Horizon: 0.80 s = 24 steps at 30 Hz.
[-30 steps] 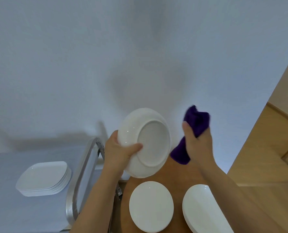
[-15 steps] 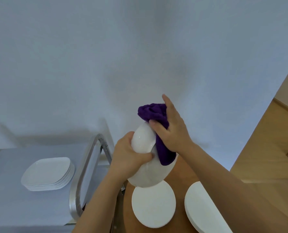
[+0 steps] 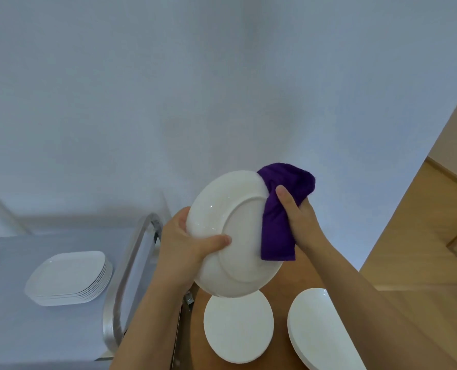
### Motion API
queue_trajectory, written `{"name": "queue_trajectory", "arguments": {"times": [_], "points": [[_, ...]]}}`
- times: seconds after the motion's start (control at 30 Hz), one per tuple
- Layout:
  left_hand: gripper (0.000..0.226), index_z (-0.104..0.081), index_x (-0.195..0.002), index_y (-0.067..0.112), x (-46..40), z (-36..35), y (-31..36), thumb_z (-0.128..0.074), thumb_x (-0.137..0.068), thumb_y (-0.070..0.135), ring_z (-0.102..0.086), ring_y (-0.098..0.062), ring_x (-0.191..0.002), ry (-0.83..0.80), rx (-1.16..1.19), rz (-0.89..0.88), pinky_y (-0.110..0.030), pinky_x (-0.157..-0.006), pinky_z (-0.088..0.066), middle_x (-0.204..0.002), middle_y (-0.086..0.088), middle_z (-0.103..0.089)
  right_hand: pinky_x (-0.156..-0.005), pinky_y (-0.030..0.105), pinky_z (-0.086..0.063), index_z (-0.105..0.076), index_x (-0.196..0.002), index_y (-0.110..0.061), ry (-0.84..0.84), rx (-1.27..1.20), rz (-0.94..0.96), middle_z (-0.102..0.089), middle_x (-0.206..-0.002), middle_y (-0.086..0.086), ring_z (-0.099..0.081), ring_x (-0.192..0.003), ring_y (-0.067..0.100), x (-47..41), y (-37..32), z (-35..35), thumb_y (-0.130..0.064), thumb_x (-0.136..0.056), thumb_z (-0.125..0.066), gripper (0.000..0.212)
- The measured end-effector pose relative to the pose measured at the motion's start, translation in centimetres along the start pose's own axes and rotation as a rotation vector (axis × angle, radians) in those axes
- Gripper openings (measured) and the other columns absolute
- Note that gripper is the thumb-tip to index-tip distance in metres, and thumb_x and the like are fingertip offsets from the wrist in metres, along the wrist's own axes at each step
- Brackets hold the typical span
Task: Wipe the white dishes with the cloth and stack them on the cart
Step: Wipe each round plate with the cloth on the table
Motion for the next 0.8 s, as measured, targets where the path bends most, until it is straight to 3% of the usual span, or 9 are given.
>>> {"name": "queue_trajectory", "arguments": {"times": [0.07, 0.23, 0.4, 0.5, 0.53, 0.6, 0.7, 0.8], "points": [[0.071, -0.063, -0.098, 0.033, -0.1, 0.1, -0.2, -0.081, -0.03, 0.039, -0.069, -0.014, -0.087, 0.017, 0.057, 0.013, -0.039, -0.068, -0.059, -0.093, 0.011, -0.071, -0.085, 0.032, -0.051, -0.051, -0.099, -0.047, 0.027, -0.044, -0.025, -0.064, -0.103, -0.015, -0.061, -0.1, 0.01, 0.7, 0.8, -0.1, -0.071, -0.068, -0.056, 0.039], [0.062, -0.064, -0.092, 0.03, 0.1, -0.9, -1.2, -0.085, -0.034, 0.025, -0.07, -0.009, -0.078, 0.106, 0.201, 0.065, -0.036, -0.063, -0.057, -0.086, 0.014, -0.073, -0.075, 0.024, -0.047, -0.052, -0.087, -0.049, 0.195, -0.136, -0.059, -0.066, -0.084, -0.027, -0.062, -0.083, -0.006, 1.5, 1.4, -0.6, -0.073, -0.062, -0.059, 0.035], [0.049, -0.057, -0.088, 0.037, 0.2, -2.7, -1.5, -0.083, -0.063, 0.004, -0.065, 0.006, -0.067, 0.256, 0.259, 0.026, -0.018, -0.05, -0.051, -0.075, 0.028, -0.067, -0.088, 0.037, -0.051, -0.048, -0.097, -0.04, 0.306, -0.315, -0.208, -0.064, -0.104, -0.01, -0.062, -0.098, 0.013, 2.7, 3.5, -2.1, -0.056, -0.074, -0.067, 0.034], [0.05, -0.058, -0.087, 0.044, 1.0, -3.3, -1.3, -0.085, -0.061, 0.01, -0.066, -0.005, -0.077, 0.246, 0.249, 0.061, -0.027, -0.057, -0.054, -0.082, 0.02, -0.068, -0.08, 0.032, -0.053, -0.049, -0.098, -0.036, 0.305, -0.399, -0.228, -0.064, -0.104, -0.008, -0.063, -0.095, 0.012, 2.4, 3.2, -1.7, -0.046, -0.076, -0.069, 0.032], [0.052, -0.06, -0.09, 0.042, 1.2, -3.1, -1.4, -0.087, -0.056, 0.014, -0.068, -0.008, -0.079, 0.187, 0.278, 0.087, -0.029, -0.058, -0.056, -0.084, 0.017, -0.07, -0.073, 0.027, -0.054, -0.051, -0.101, -0.035, 0.273, -0.408, -0.23, -0.065, -0.103, -0.007, -0.065, -0.092, 0.011, 2.2, 3.1, -1.2, -0.043, -0.075, -0.07, 0.033], [0.058, -0.071, -0.095, 0.032, 1.2, -2.4, -1.1, -0.093, -0.041, 0.027, -0.072, -0.015, -0.081, -0.113, 0.463, 0.21, -0.032, -0.059, -0.058, -0.089, 0.007, -0.075, -0.064, 0.024, -0.053, -0.054, -0.109, -0.029, 0.17, -0.402, -0.248, -0.067, -0.104, -0.003, -0.067, -0.089, 0.012, 1.7, 2.8, 0.2, -0.04, -0.07, -0.072, 0.045], [0.074, -0.078, -0.099, 0.018, 1.1, -1.2, -0.7, -0.096, -0.033, 0.046, -0.072, -0.027, -0.086, -0.52, 0.68, 0.525, -0.039, -0.061, -0.059, -0.102, -0.01, -0.074, -0.073, 0.031, -0.055, -0.055, -0.118, -0.022, -0.063, -0.232, -0.266, -0.068, -0.107, 0.002, -0.067, -0.093, 0.019, 1.1, 1.8, 1.9, -0.046, -0.054, -0.078, 0.072], [0.078, -0.074, -0.11, 0.013, 1.1, -1.0, -0.8, -0.095, -0.04, 0.039, -0.071, -0.034, -0.09, -0.522, 0.688, 0.692, -0.045, -0.065, -0.059, -0.109, -0.015, -0.071, -0.064, 0.022, -0.053, -0.058, -0.105, -0.027, -0.179, -0.044, -0.209, -0.07, -0.097, -0.007, -0.069, -0.084, 0.011, 0.1, 0.4, 2.2, -0.052, -0.049, -0.077, 0.064]]}}
Point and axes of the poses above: each hand's wrist, its own x-axis away from the middle knuckle, its own z-axis out of the back of the hand, y = z × x, the point moved 2 cm from there along -x, towards the middle knuckle
